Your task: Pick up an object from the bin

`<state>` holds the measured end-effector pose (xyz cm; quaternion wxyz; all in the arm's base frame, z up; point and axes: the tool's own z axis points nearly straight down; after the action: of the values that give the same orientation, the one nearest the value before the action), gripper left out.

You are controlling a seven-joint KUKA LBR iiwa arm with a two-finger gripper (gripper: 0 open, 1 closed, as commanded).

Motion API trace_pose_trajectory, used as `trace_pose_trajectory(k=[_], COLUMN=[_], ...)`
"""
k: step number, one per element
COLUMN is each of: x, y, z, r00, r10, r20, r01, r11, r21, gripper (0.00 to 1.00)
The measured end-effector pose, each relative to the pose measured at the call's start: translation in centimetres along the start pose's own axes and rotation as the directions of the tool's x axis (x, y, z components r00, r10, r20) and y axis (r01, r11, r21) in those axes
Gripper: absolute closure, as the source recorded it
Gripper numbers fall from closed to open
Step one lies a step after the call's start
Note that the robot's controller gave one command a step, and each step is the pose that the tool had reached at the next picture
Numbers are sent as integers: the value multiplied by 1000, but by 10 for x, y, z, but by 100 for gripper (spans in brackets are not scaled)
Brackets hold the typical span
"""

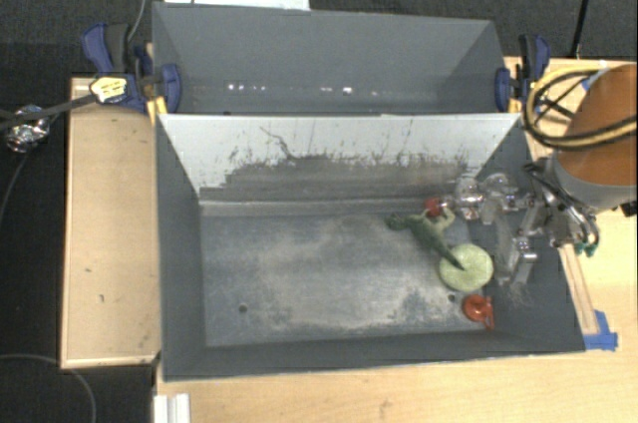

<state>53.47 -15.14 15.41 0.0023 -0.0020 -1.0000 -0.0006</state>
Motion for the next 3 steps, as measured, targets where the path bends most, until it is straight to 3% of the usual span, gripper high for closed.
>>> trace_pose_trajectory(k=[1,2,3], x=[-2,2,7], y=[1,1,0], z=[-5,13,24], r00=[1000,985,988], r10=[-5,172,156], r20=[8,7,6], r01=[5,-172,-156], r11=[1000,985,988], r21=[2,0,0], gripper=[0,0,0])
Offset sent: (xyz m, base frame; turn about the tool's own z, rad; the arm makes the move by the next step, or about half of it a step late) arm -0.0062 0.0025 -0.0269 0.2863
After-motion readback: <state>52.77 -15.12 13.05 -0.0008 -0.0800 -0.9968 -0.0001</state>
